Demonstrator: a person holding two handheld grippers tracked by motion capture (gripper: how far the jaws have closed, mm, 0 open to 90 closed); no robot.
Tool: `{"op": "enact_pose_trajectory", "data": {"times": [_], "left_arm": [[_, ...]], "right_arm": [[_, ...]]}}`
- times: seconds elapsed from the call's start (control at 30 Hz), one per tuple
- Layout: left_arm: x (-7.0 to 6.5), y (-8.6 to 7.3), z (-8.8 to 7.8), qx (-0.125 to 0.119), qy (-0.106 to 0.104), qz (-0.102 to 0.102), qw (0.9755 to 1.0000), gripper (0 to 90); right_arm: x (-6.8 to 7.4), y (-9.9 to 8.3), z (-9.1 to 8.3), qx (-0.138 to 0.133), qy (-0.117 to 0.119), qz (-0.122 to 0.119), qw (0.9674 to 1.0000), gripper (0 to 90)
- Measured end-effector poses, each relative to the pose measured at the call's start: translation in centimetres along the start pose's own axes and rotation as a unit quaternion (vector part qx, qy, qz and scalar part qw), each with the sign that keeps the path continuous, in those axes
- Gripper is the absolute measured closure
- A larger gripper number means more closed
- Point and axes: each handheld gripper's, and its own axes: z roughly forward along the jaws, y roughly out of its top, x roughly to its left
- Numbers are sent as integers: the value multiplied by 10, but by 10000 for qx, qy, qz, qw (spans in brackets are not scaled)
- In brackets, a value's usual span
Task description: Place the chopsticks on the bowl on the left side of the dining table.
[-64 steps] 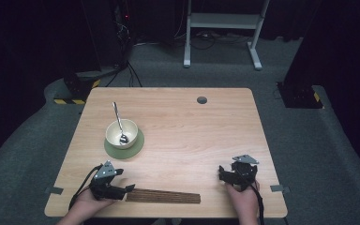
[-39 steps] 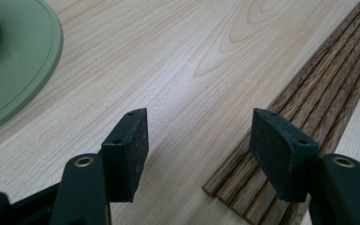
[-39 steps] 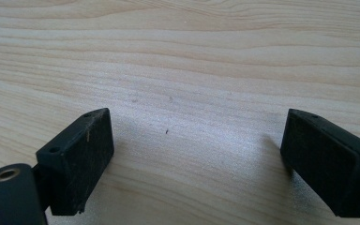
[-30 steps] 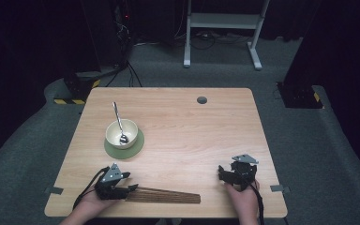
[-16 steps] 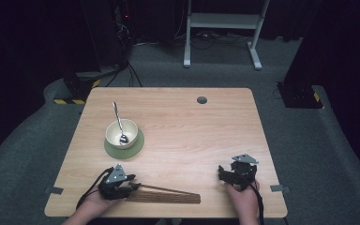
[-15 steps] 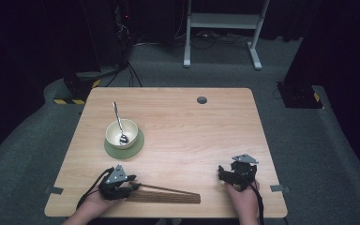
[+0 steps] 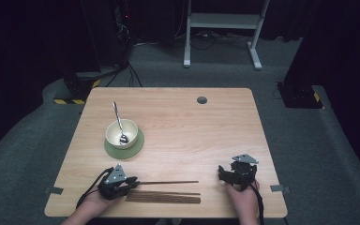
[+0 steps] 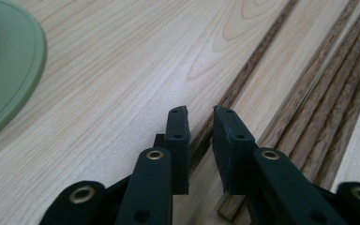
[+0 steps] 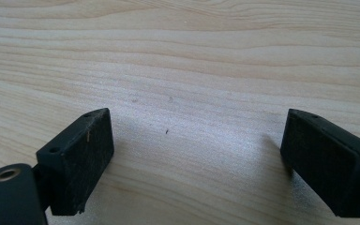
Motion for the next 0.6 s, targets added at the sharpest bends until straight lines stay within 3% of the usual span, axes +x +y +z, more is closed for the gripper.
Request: {"op": "enact_pose_trajectory", "data": {"times": [0.3,0.5,0.6], "left_arm": [[14,-8,-7,-15,209,-197,9996,789],[25,-15,-14,-46,321,-449,9985,795],[27,-17,-16,-139,297,-485,9983,797]], "right_arm": [[0,0,0,-1,1,1,10000,96],[0,0,0,0,1,-1,10000,96],[0,0,0,0,0,-1,10000,96]]}}
